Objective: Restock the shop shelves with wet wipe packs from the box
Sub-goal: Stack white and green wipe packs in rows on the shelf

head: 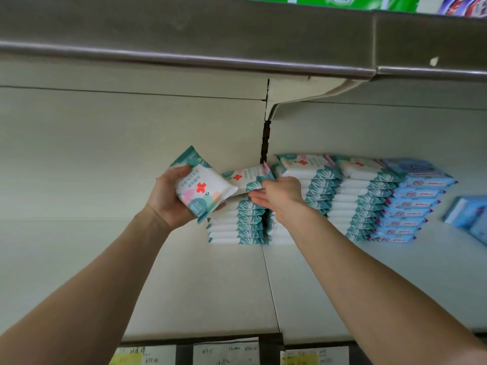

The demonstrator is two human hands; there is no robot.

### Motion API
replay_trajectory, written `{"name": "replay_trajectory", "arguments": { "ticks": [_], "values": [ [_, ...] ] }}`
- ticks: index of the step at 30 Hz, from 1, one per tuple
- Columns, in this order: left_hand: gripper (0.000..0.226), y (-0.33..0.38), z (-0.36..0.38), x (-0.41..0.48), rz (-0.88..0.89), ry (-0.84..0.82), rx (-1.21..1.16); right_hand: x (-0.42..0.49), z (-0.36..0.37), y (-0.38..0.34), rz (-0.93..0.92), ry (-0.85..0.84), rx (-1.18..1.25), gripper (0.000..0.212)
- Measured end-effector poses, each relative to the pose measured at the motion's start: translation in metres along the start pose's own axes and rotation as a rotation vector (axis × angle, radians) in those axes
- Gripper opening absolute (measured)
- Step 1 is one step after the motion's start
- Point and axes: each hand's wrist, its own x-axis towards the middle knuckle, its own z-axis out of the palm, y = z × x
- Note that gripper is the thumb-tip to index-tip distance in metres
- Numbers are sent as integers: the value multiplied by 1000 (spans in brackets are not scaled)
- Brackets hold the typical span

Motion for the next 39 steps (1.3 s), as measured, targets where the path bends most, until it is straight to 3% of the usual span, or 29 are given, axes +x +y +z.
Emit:
{"name": "replay_trajectory", "arguments": {
  "ticks": [3, 9, 15, 18, 20, 23, 25, 31, 34, 36, 39],
  "values": [
    [21, 2, 0, 3, -3, 45, -3, 4, -2, -1, -81, 9, -243, 12],
    [18, 10, 2, 2, -48, 121, 60, 5, -8, 4, -366, 75, -1050, 35],
    [9, 11, 16, 0, -34, 211, 221, -5, -12, -1, -444, 76, -1336, 33],
    [9, 18, 22, 2, 41, 200, 234, -11, -11, -21, -566, 92, -1340, 43],
    [12, 21, 29, 2, 20, 136, 321, -17, -4, -36, -613, 28, -1156, 42],
    [15, 17, 43, 1, -97, 36, 549, -25, 10, -48, -405, -245, -619, 36],
    [15, 14, 50, 2, -140, 10, 648, -26, 14, -49, -300, -317, -490, 19],
    [21, 27, 35, -6, -261, 25, 654, -15, 2, -44, -167, -156, -100, 12],
    [6, 29, 30, -4, -201, 172, 558, -8, -7, -37, -156, -139, -241, 8],
    [5, 28, 32, 2, -141, 255, 499, -5, -10, -32, -226, -102, -493, 14],
    [12, 22, 41, 9, -86, 276, 608, -3, -10, -24, -367, -52, -855, 24]
  ]
}}
